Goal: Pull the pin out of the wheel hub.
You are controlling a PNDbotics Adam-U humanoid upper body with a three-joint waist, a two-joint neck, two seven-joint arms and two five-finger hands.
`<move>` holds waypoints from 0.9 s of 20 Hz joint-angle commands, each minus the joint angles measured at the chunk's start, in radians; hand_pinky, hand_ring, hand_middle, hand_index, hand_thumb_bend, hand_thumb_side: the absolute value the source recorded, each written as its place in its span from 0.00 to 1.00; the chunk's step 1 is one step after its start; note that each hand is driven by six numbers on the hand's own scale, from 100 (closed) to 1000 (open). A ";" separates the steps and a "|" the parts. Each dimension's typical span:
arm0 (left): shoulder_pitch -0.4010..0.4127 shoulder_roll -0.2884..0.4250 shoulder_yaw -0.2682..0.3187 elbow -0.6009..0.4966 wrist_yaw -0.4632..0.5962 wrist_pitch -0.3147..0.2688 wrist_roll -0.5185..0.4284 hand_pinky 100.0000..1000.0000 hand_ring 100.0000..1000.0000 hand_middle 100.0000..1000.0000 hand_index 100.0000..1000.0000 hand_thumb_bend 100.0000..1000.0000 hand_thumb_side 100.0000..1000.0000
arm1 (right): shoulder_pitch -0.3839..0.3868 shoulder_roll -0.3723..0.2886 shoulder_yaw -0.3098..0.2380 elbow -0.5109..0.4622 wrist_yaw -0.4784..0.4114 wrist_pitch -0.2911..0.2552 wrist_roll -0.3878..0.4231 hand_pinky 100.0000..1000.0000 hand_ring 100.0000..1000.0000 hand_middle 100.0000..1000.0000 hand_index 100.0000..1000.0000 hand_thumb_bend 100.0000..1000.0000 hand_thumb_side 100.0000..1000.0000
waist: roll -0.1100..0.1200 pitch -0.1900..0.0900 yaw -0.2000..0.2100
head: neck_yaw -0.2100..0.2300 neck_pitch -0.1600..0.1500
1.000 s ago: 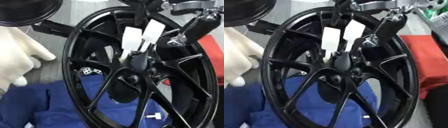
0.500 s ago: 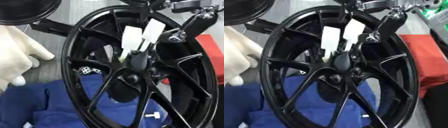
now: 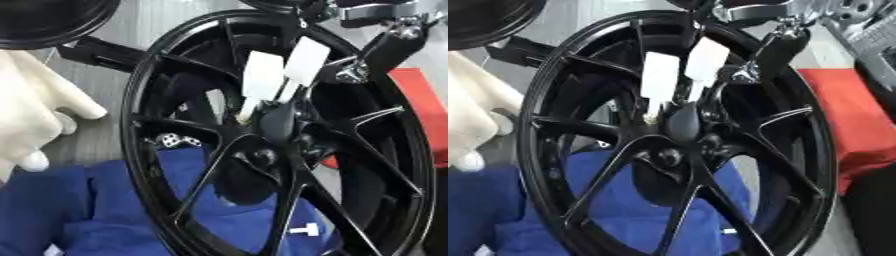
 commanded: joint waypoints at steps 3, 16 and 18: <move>-0.008 0.009 0.008 -0.020 0.005 -0.001 0.005 0.81 0.78 0.77 0.83 0.51 0.57 | -0.019 -0.023 -0.009 -0.007 -0.034 0.001 -0.009 0.88 0.86 0.71 0.75 0.17 0.00 | 0.004 -0.016 0.000 | -0.005 -0.014; -0.005 0.000 0.020 -0.020 0.013 -0.001 0.020 0.82 0.78 0.76 0.83 0.50 0.57 | -0.019 -0.017 -0.004 0.009 -0.041 -0.012 -0.020 0.85 0.80 0.46 0.50 0.10 0.00 | -0.002 -0.014 0.002 | -0.004 -0.018; -0.005 0.001 0.020 -0.020 0.015 -0.001 0.021 0.82 0.78 0.76 0.83 0.50 0.57 | -0.020 -0.016 -0.005 0.008 -0.051 -0.010 -0.032 0.84 0.78 0.43 0.47 0.07 0.00 | -0.003 -0.016 0.002 | -0.004 -0.018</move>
